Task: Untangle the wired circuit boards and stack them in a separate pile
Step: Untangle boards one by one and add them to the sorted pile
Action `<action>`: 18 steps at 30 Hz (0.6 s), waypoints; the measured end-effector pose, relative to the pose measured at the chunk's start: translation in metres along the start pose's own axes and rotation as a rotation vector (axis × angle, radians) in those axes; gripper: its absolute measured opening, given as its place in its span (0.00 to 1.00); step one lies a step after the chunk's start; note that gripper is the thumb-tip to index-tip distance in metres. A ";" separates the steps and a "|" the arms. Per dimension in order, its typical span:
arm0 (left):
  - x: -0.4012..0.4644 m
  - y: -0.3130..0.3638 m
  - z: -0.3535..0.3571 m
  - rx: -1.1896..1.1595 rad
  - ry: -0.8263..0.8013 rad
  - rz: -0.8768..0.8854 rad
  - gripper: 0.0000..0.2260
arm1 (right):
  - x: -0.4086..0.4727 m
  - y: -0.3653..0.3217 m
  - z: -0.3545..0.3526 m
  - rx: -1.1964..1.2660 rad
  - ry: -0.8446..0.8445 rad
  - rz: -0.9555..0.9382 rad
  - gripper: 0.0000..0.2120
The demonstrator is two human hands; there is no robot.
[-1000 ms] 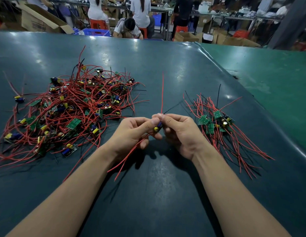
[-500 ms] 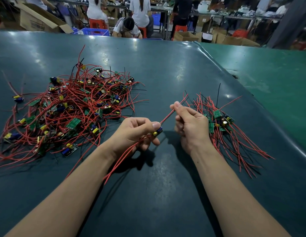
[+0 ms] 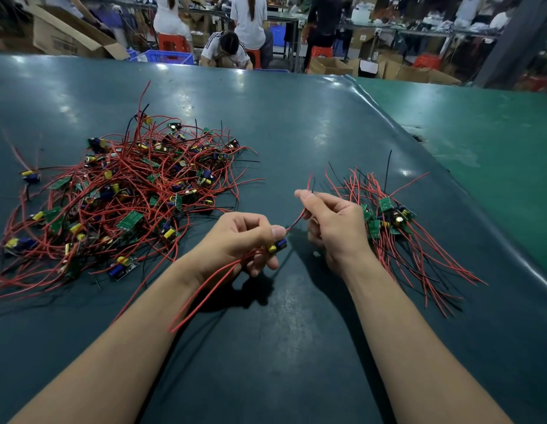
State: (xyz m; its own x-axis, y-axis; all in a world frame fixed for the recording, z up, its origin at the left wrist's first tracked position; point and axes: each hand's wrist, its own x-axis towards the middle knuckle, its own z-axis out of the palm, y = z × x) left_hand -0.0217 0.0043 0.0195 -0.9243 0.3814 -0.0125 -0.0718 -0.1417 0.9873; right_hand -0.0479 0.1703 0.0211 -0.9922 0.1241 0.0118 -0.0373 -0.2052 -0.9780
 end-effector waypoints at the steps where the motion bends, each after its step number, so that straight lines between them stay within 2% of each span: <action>1: 0.000 0.000 0.000 0.008 -0.007 -0.001 0.12 | 0.000 0.001 0.000 -0.019 -0.004 -0.013 0.06; 6: 0.002 0.001 -0.002 -0.005 -0.018 -0.021 0.10 | 0.002 -0.001 -0.004 -0.118 -0.027 -0.066 0.09; 12: 0.004 0.000 -0.004 -0.039 -0.006 -0.032 0.09 | 0.004 -0.010 -0.008 0.274 -0.092 0.163 0.09; 18: 0.003 0.000 -0.004 -0.069 0.009 -0.040 0.11 | 0.003 -0.017 -0.015 0.487 -0.114 0.210 0.07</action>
State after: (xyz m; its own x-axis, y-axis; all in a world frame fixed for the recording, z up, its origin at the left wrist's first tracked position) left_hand -0.0256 0.0013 0.0189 -0.9236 0.3795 -0.0535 -0.1342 -0.1894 0.9727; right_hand -0.0488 0.1891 0.0349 -0.9898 -0.0684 -0.1252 0.1396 -0.6435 -0.7526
